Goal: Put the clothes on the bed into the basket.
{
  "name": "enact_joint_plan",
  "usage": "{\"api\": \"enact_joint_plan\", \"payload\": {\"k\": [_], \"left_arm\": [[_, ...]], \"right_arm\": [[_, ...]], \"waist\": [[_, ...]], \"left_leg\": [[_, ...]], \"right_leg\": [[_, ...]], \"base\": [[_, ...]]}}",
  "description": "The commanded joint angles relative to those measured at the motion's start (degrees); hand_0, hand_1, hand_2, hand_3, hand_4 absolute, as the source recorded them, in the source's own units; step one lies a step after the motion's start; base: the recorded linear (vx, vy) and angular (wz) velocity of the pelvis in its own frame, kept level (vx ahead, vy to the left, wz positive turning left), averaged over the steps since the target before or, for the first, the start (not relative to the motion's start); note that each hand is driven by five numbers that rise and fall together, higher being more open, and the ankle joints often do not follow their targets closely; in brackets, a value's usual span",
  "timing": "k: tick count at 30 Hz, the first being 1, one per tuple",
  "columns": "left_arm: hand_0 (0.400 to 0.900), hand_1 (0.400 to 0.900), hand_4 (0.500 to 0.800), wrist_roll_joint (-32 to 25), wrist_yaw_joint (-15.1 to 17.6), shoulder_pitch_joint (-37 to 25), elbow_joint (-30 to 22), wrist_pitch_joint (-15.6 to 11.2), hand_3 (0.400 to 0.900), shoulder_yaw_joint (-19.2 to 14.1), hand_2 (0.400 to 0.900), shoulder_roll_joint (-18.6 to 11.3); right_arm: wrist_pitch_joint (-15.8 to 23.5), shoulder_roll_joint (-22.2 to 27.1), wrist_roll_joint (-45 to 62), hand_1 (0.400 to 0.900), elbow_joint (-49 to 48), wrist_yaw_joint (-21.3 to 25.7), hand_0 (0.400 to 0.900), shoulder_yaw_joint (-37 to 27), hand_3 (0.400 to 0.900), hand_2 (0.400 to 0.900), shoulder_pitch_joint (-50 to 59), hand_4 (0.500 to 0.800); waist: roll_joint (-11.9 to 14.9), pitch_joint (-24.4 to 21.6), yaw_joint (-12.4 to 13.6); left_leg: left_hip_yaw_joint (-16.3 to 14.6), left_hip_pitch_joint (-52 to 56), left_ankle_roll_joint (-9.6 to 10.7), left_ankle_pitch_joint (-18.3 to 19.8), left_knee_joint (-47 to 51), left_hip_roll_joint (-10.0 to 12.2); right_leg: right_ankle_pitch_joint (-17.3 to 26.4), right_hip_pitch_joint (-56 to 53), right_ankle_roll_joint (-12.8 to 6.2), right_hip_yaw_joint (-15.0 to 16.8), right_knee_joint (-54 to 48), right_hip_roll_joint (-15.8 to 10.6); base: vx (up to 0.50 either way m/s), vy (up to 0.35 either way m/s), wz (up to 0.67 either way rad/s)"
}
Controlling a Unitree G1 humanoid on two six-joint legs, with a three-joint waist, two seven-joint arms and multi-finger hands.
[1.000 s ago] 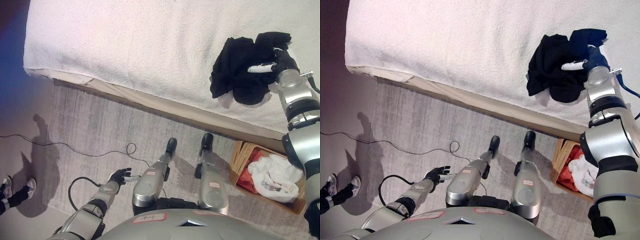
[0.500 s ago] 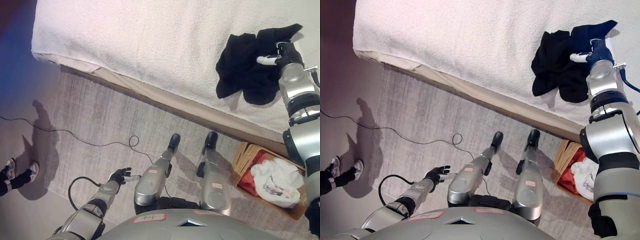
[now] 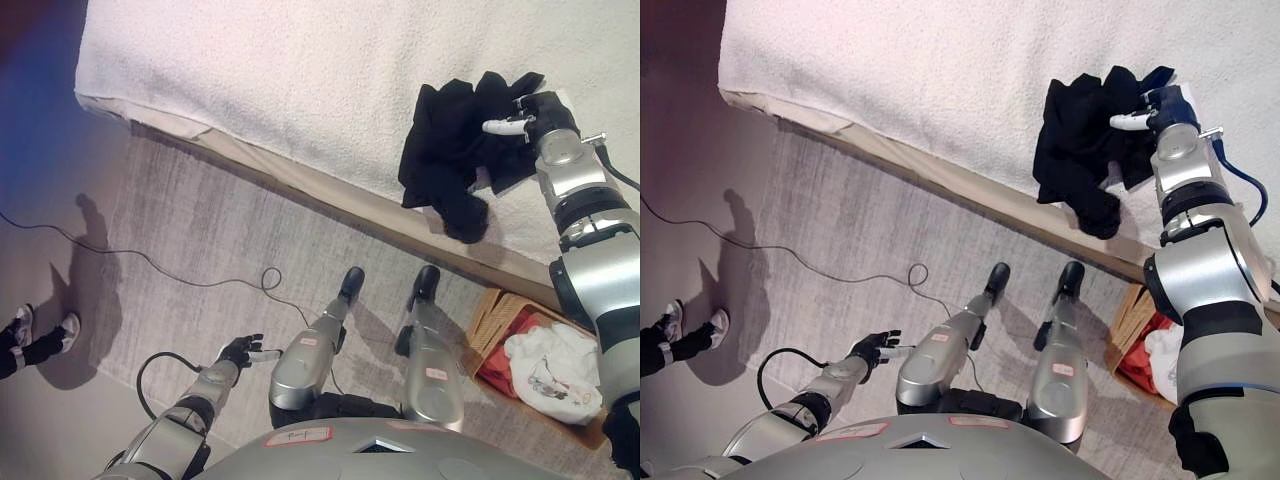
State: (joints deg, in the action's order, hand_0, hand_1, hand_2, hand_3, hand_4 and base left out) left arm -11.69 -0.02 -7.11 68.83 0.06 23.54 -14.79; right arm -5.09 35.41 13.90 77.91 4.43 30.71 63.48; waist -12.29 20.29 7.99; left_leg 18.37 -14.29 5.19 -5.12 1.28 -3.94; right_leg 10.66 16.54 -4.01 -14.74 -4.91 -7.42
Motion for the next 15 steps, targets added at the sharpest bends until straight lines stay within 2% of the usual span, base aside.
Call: {"api": "enact_joint_plan", "payload": {"k": [1, 8, 15], "left_arm": [[0.9, 0.9, 0.8, -0.15, 1.41, -1.03, 4.71, 1.26, 0.9, 3.7, 0.9, -4.58], [0.9, 0.9, 0.8, 0.44, 1.31, -1.61, 6.35, 1.23, 0.9, 2.55, 0.9, -4.61], [0.9, 0.9, 0.8, 1.67, 0.83, -1.17, 8.98, 1.41, 0.9, -0.22, 0.9, -5.24]], "right_arm": [[2.14, -1.65, 1.39, 0.4, 1.36, 0.32, 0.4, 2.6, 0.4, 0.4, 5.65, 0.5], [1.84, -0.37, -1.04, 0.4, 0.52, 0.17, 0.4, 4.28, 0.4, 0.4, 6.95, 0.5], [1.54, 1.73, -4.37, 0.4, -0.59, -1.06, 0.4, 5.39, 0.4, 0.4, 6.06, 0.5]], "waist": [[3.2, -3.54, -0.24], [5.64, -5.5, -1.93], [10.36, -9.36, -4.92]], "left_leg": [[-4.98, -1.38, -0.5, 2.44, -0.55, 0.71], [-7.46, 0.09, -0.92, 4.11, -1.47, 1.24], [-11.87, 5.29, -2.12, 7.45, -1.99, 2.07]], "right_leg": [[-6.71, -0.51, -2.93, 5.69, 4.56, -4.43], [-5.9, -1.18, -3.17, 7.33, 3.91, -4.12], [-5.91, -3.54, -3.59, 10.73, 3.93, -2.95]], "base": [[-0.03, 0.013, -0.11], [-0.01, 0.02, -0.27], [0.05, 0.018, -0.54]]}}
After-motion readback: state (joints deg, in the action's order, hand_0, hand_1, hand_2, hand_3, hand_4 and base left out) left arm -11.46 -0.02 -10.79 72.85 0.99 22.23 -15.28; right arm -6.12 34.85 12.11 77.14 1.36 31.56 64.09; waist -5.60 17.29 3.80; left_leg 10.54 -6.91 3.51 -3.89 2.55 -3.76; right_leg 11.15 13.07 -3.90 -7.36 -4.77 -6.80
